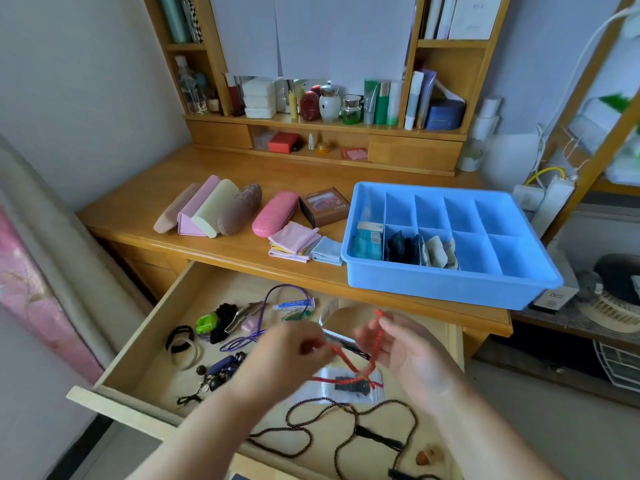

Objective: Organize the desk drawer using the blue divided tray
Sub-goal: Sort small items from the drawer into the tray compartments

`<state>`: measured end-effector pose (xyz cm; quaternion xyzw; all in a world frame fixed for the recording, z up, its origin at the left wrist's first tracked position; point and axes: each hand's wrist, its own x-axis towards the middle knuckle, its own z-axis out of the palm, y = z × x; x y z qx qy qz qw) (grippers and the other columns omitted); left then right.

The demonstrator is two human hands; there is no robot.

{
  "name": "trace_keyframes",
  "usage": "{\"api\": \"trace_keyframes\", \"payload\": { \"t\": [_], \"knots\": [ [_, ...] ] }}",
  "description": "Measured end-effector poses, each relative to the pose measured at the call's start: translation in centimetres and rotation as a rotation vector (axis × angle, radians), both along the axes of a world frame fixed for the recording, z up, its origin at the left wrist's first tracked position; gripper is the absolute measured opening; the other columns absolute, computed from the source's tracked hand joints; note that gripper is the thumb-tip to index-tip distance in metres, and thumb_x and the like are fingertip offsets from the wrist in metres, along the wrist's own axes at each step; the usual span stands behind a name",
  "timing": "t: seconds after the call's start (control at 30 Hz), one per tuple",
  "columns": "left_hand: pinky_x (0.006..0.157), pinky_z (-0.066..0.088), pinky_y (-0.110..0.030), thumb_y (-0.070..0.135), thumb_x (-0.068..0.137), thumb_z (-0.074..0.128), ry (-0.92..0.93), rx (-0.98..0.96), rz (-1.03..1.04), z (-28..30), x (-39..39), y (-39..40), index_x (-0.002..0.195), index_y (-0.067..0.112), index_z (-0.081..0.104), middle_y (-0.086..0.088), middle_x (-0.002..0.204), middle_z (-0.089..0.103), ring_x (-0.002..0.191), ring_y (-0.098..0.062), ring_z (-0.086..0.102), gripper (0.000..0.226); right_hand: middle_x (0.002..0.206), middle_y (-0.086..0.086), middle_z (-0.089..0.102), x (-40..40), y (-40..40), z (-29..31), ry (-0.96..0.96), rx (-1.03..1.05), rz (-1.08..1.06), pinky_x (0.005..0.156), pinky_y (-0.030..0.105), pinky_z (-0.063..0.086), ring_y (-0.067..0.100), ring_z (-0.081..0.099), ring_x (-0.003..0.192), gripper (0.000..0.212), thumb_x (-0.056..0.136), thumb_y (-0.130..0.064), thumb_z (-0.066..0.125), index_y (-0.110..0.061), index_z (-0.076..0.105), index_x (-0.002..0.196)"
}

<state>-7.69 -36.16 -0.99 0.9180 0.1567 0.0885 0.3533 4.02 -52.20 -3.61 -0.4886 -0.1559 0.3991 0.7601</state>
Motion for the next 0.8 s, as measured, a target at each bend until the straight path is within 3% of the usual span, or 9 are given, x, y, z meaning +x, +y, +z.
{"api": "trace_keyframes", "payload": {
  "t": [0.1,0.23,0.37,0.43,0.5,0.57,0.63,0.73,0.8],
  "knots": [
    [0.042,0.024,-0.014,0.027,0.081,0.068,-0.095,-0.09,0.021,0.2,1.7,-1.7,0.054,0.023,0.052,0.012,0.043,0.042,0.041,-0.005,0.035,0.031,0.076,0.013,0.064,-0.7,0.9,1.0,-0.042,-0.088,0.142,0.072,0.03,0.052,0.023,0.062,0.071,0.03,0.088,-0.025,0.056,0.003,0.064,0.095],
    [0.042,0.028,-0.018,0.03,0.082,0.07,-0.054,-0.342,0.355,-0.5,2.7,1.6,0.064,0.008,0.058,0.009,0.043,0.038,0.038,-0.006,0.031,0.03,0.047,-0.002,0.033,-0.4,-0.6,1.1,0.133,-0.156,0.237,0.05,0.026,0.045,0.012,0.032,0.039,0.024,0.084,-0.028,0.06,-0.007,0.059,0.074],
    [0.042,0.046,-0.022,0.02,0.09,0.061,-0.006,-1.065,0.631,-3.7,0.5,4.8,0.084,0.006,0.059,0.002,0.043,0.032,0.033,-0.01,0.031,0.016,0.045,-0.006,0.033,0.9,-2.4,0.7,0.414,0.015,0.169,0.042,0.022,0.04,0.007,0.028,0.036,0.024,0.088,-0.027,0.058,-0.008,0.059,0.073],
    [0.05,0.058,-0.031,0.02,0.094,0.055,-0.094,-1.432,0.777,-5.2,-0.7,5.2,0.077,0.009,0.054,0.003,0.036,0.03,0.029,-0.009,0.034,0.02,0.046,-0.005,0.035,1.5,-3.0,0.6,0.507,0.117,0.108,0.041,0.022,0.041,0.006,0.026,0.037,0.024,0.082,-0.026,0.07,-0.006,0.059,0.074],
    [0.056,0.059,-0.034,0.018,0.094,0.053,-0.195,-1.58,0.836,-6.0,-1.3,4.8,0.07,0.01,0.049,0.003,0.035,0.028,0.029,-0.009,0.035,0.026,0.045,-0.005,0.038,1.7,-3.0,0.4,0.547,0.161,0.049,0.041,0.023,0.042,0.007,0.026,0.037,0.024,0.081,-0.026,0.07,-0.007,0.06,0.07],
    [0.054,0.054,-0.028,0.017,0.092,0.056,-0.167,-1.395,0.792,-5.9,-1.2,3.4,0.072,0.009,0.053,0.002,0.04,0.03,0.032,-0.009,0.034,0.022,0.049,-0.002,0.044,1.6,-2.7,0.2,0.554,0.151,0.004,0.045,0.024,0.045,0.009,0.037,0.037,0.023,0.085,-0.026,0.06,-0.008,0.062,0.07],
    [0.051,0.042,-0.024,0.017,0.088,0.062,-0.059,-0.862,0.602,-4.8,-0.7,1.3,0.078,0.008,0.061,0.001,0.05,0.038,0.042,-0.01,0.037,0.014,0.059,0.003,0.054,1.4,-2.1,0.2,0.505,0.128,-0.033,0.054,0.028,0.049,0.014,0.05,0.047,0.018,0.084,-0.023,0.057,-0.008,0.065,0.078],
    [0.06,0.041,-0.014,0.017,0.084,0.061,-0.005,-0.068,0.01,-1.5,0.0,-2.0,0.085,0.019,0.068,0.012,0.07,0.06,0.062,-0.001,0.052,0.008,0.089,0.015,0.068,1.0,-1.2,0.6,0.385,0.115,-0.017,0.076,0.036,0.053,0.025,0.066,0.079,0.025,0.086,-0.024,0.054,-0.005,0.066,0.098],
    [0.068,0.045,-0.017,0.018,0.083,0.051,0.042,0.12,-0.29,0.6,0.7,-4.0,0.09,0.025,0.067,0.011,0.087,0.066,0.075,-0.002,0.055,0.019,0.098,0.018,0.069,0.6,-0.6,1.1,0.238,-0.012,0.057,0.078,0.035,0.05,0.026,0.065,0.086,0.033,0.086,-0.031,0.053,-0.006,0.065,0.103]
  ]
}}
